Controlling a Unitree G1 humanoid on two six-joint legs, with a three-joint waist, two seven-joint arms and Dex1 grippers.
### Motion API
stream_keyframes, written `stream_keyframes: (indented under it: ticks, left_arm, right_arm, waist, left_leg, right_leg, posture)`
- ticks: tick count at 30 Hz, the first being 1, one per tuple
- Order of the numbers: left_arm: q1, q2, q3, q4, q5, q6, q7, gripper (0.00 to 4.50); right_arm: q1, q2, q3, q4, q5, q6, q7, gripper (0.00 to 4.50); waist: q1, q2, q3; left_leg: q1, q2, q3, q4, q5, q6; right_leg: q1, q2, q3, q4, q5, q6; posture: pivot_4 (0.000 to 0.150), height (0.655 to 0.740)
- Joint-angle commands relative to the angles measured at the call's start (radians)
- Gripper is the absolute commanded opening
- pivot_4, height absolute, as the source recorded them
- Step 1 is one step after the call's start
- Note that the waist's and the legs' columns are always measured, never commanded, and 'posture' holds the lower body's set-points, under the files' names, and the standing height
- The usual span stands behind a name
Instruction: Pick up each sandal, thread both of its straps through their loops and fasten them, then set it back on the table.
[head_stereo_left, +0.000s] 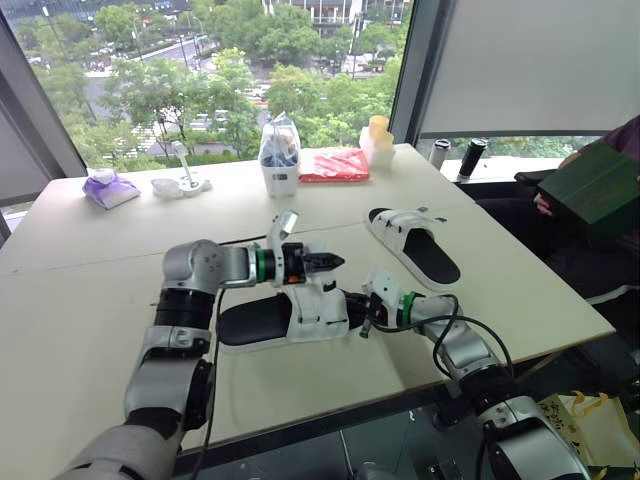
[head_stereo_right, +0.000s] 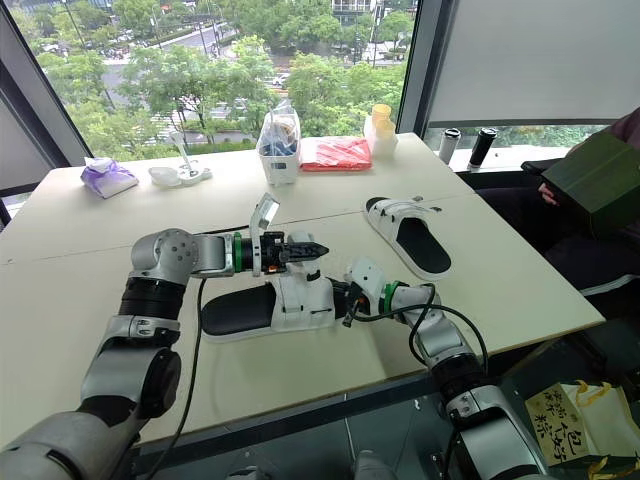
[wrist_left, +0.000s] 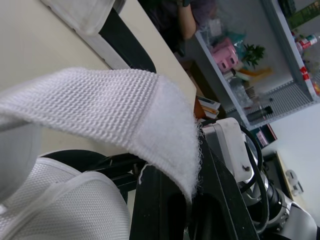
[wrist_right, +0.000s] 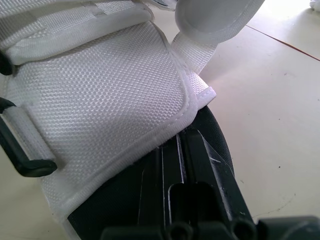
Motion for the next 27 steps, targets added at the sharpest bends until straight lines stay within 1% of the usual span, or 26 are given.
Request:
stream_keyframes:
  ticks: [1, 7, 16, 20, 22, 25, 27]
  left_arm:
    - [0.02, -0.017, -0.013, -0.06, -0.027, 0.018, -0.011, 0.05]
    - [0.099, -0.013, -0.106, -0.133, 0.006, -0.017, -0.044, 0.05]
    - [0.15, -0.011, -0.168, -0.148, 0.023, -0.054, -0.071, 0.05]
    - [0.167, -0.001, -0.22, -0.162, 0.071, -0.129, -0.08, 0.05]
    - [0.17, -0.007, -0.224, -0.165, 0.072, -0.136, -0.081, 0.05]
    - [0.181, 0.0, -0.269, -0.186, 0.117, -0.212, -0.092, 0.05]
    - [0.182, 0.003, -0.286, -0.199, 0.117, -0.21, -0.104, 0.05]
  right_arm:
    - [0.066, -0.017, 0.047, 0.07, -0.053, 0.071, 0.009, 0.0]
    - [0.073, -0.022, 0.046, 0.057, -0.052, 0.078, 0.008, 0.0]
    - [0.081, -0.023, 0.046, 0.046, -0.051, 0.082, 0.003, 0.0]
    - [0.081, -0.021, 0.045, 0.043, -0.05, 0.084, -0.001, 0.0]
    - [0.084, -0.021, 0.045, 0.041, -0.05, 0.084, -0.002, 0.0]
    - [0.084, -0.019, 0.045, 0.04, -0.049, 0.086, -0.004, 0.0]
    - [0.085, -0.019, 0.044, 0.04, -0.049, 0.086, -0.004, 0.0]
  waist:
    - [0.0, 0.0, 0.0]
    - [0.003, 0.0, 0.0]
    - [0.009, 0.0, 0.0]
    - [0.009, 0.0, 0.0]
    - [0.01, 0.0, -0.001]
    - [0.01, -0.001, -0.002]
    - [0.01, -0.001, -0.002]
  left_leg:
    - [0.0, 0.0, 0.0, 0.0, 0.0, 0.0]
    - [-0.001, 0.0, 0.0, -0.001, 0.0, 0.0]
    - [-0.001, -0.001, 0.0, 0.0, 0.0, 0.0]
    - [-0.001, -0.001, 0.0, -0.001, 0.0, -0.001]
    - [-0.001, -0.001, 0.0, -0.001, 0.0, -0.001]
    - [-0.001, -0.001, 0.0, 0.0, -0.001, -0.001]
    - [-0.001, -0.001, 0.0, 0.0, -0.001, -0.001]
  right_leg:
    - [0.0, 0.0, 0.0, 0.0, 0.0, 0.0]
    - [0.0, 0.0, 0.0, -0.001, 0.0, 0.0]
    - [0.0, -0.001, 0.0, -0.002, 0.0, 0.0]
    - [0.0, -0.002, 0.0, -0.003, 0.0, 0.0]
    - [0.0, -0.002, 0.0, -0.003, 0.0, 0.0]
    - [0.0, -0.002, -0.001, -0.004, 0.0, -0.001]
    - [0.0, -0.002, -0.001, -0.004, 0.0, -0.001]
  posture:
    - [0.15, 0.74]
    - [0.15, 0.74]
    - [0.15, 0.74]
    - [0.15, 0.74]
    - [0.15, 0.74]
    - [0.15, 0.74]
    - [0.15, 0.74]
